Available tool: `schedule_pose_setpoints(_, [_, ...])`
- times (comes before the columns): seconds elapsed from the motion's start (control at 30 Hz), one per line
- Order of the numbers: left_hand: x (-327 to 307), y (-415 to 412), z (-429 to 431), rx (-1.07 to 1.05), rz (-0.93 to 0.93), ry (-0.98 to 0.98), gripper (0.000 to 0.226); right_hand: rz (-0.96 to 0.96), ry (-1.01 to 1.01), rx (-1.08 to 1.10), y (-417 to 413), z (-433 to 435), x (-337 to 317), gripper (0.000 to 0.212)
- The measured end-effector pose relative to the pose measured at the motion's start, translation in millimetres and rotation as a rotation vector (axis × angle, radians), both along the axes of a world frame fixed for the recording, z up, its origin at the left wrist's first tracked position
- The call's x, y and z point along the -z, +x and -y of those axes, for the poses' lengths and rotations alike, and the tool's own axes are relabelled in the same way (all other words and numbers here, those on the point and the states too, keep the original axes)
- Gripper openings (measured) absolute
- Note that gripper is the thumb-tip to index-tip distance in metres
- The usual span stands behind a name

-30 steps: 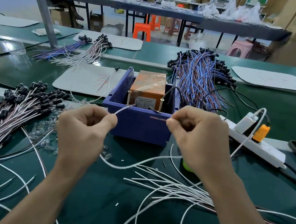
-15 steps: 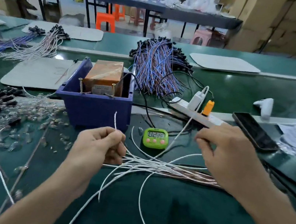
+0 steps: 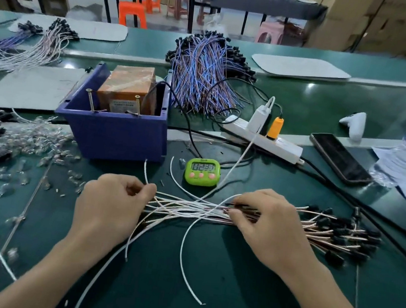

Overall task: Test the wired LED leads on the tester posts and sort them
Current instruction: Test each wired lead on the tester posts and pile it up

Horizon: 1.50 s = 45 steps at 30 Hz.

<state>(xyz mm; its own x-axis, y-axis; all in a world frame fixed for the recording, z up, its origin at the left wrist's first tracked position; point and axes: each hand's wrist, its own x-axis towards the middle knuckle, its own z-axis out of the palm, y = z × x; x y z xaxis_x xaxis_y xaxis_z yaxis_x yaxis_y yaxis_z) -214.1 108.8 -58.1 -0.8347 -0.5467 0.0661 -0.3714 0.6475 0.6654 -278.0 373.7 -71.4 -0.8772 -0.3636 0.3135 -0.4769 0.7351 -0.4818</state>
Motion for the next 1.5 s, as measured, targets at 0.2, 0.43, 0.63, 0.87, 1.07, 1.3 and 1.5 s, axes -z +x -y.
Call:
schedule_pose_setpoints(0.2, [-14,7,-19,0.195,-0.250,-0.277,0.026,0.131,0.041,0.047,-11,-9,1,0.043])
schedule_pose_setpoints(0.43, [-6,-32,-70,0.690,-0.132,-0.272,0.037,0.069,-0.023,0.122,-6,-4,3,0.011])
schedule_pose_setpoints(0.63, [10,-46,-80,0.680,-0.117,-0.207,0.015,-0.167,0.075,0.078,2,-27,-6,0.012])
schedule_pose_setpoints(0.87, [13,-48,-77,0.707,-0.072,-0.112,0.018,0.069,0.007,0.131,5,-27,14,0.036])
schedule_pose_setpoints(1.07, [0,-35,-57,0.639,-0.098,-0.133,0.026,0.089,0.017,-0.013,19,-1,4,0.049])
schedule_pose_setpoints(1.3, [-27,5,31,0.318,-0.180,-0.097,0.018,0.133,-0.085,-0.261,30,121,-22,0.045])
schedule_pose_setpoints(1.5, [-33,60,114,-0.076,-0.100,-0.197,0.021,0.301,-0.155,-0.478,44,242,-41,0.034])
